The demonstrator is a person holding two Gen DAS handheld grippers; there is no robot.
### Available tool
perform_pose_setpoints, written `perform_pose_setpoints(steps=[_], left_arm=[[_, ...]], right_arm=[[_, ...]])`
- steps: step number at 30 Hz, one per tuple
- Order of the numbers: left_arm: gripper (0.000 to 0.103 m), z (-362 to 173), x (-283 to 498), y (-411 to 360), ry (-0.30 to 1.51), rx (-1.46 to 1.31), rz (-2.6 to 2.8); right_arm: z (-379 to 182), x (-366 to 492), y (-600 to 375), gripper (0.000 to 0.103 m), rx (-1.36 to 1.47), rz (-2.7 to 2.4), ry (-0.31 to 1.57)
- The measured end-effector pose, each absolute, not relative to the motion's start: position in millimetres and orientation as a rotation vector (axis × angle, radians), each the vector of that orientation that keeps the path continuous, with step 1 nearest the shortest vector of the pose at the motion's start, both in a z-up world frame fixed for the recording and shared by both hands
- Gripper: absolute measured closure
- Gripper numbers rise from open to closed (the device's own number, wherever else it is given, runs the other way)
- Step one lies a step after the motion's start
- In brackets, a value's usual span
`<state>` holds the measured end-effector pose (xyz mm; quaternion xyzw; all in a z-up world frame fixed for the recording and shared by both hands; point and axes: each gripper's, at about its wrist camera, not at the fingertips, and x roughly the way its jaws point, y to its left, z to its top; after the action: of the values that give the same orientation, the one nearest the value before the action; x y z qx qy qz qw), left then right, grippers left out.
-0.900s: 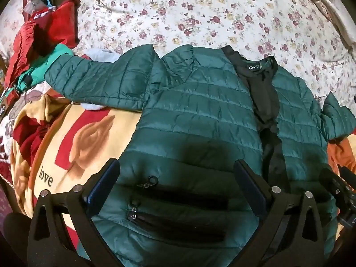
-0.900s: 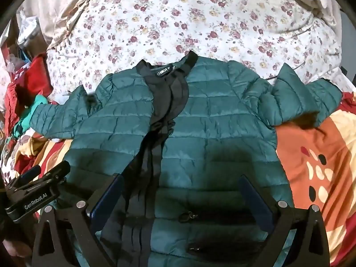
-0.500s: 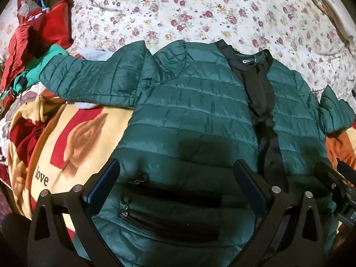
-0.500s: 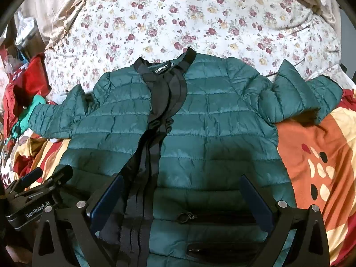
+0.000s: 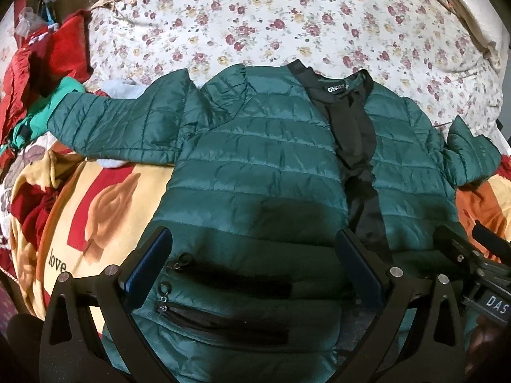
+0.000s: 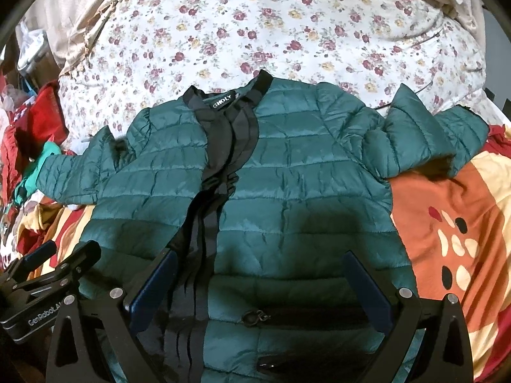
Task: Fold large clothes
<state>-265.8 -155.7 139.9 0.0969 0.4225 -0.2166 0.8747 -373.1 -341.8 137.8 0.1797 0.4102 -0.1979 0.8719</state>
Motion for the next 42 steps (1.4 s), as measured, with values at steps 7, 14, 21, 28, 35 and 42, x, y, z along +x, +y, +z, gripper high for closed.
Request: perform_pose_setpoints(steps=[7, 14, 21, 28, 35, 42], left_arm=[[0.001, 146.5, -265.2, -161.8, 0.875, 0.202, -0.474], [0.001, 147.6, -260.5, -167.3, 0.860, 0.212, -0.478], [0.001, 133.0, -250.6, -166.4, 0.887, 0.219, -0.461], [0.001, 127.1, -238.3, -160.8, 0.895, 0.196, -0.439], [0.001, 122.9, -228.4, -155.6, 0.901, 0.187, -0.418], [0.001, 121.5, -227.4, -157.1, 0.886, 0.201, -0.429]], right_arm=[[138.0, -368.3, -342.2, 0.000, 0.348, -0.414, 0.894], [138.3, -364.3, -346.9, 0.000, 0.364, -0.419, 0.869], [135.1, -358.0, -350.8, 0.000, 0.358, -0.426, 0.879], [129.7, -349.3, -350.5, 0.000, 0.346, -0.418, 0.896], [127.6, -340.6, -350.0, 0.000, 0.349, -0.411, 0.897], [125.2, -337.2, -347.7, 0.000, 0.348, -0.407, 0.902]])
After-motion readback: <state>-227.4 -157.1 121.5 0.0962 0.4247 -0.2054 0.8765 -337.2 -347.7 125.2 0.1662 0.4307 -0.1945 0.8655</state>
